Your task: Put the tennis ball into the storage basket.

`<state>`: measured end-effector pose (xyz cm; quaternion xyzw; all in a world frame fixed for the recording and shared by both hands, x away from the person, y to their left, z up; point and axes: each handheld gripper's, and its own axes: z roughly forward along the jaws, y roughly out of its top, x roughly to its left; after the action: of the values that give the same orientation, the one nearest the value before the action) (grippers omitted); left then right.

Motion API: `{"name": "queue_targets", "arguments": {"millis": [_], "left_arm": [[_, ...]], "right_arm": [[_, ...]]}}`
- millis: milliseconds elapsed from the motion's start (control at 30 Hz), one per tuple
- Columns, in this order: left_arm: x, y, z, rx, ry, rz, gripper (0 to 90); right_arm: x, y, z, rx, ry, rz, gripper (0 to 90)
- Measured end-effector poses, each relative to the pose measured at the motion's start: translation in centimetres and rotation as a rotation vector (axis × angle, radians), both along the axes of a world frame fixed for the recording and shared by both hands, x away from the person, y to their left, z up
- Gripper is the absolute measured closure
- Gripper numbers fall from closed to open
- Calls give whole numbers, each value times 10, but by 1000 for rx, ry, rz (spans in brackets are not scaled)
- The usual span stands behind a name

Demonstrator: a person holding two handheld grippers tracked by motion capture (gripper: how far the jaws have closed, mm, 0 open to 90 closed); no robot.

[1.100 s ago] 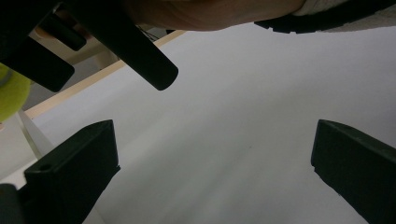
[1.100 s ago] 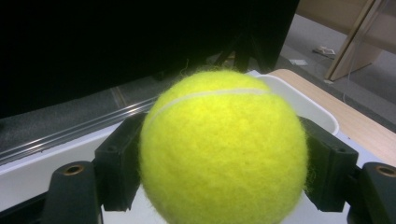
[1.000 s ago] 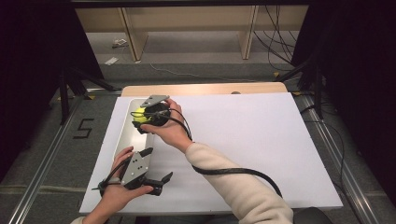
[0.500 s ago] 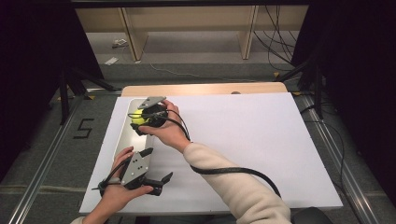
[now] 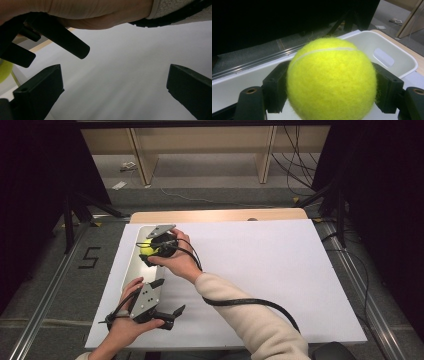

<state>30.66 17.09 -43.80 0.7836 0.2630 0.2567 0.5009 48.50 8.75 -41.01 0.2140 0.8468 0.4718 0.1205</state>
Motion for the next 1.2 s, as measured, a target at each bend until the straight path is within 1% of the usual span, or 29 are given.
{"name": "queue_targets", "arguments": {"millis": [100, 233, 467, 867, 1200], "left_arm": [[0, -1, 0, -5, 4, 0, 1], [0, -1, 0, 2, 1, -6, 1], [0, -1, 0, 2, 1, -6, 1], [0, -2, -1, 1, 8, -8, 1], [-1, -2, -1, 2, 8, -9, 1]], "right_arm": [[1, 0, -1, 0, 3, 0, 267], [1, 1, -2, -1, 7, 1, 266], [1, 6, -4, -6, 15, 11, 266], [2, 9, -7, -10, 11, 11, 265], [2, 14, -10, -20, 18, 16, 265]]}}
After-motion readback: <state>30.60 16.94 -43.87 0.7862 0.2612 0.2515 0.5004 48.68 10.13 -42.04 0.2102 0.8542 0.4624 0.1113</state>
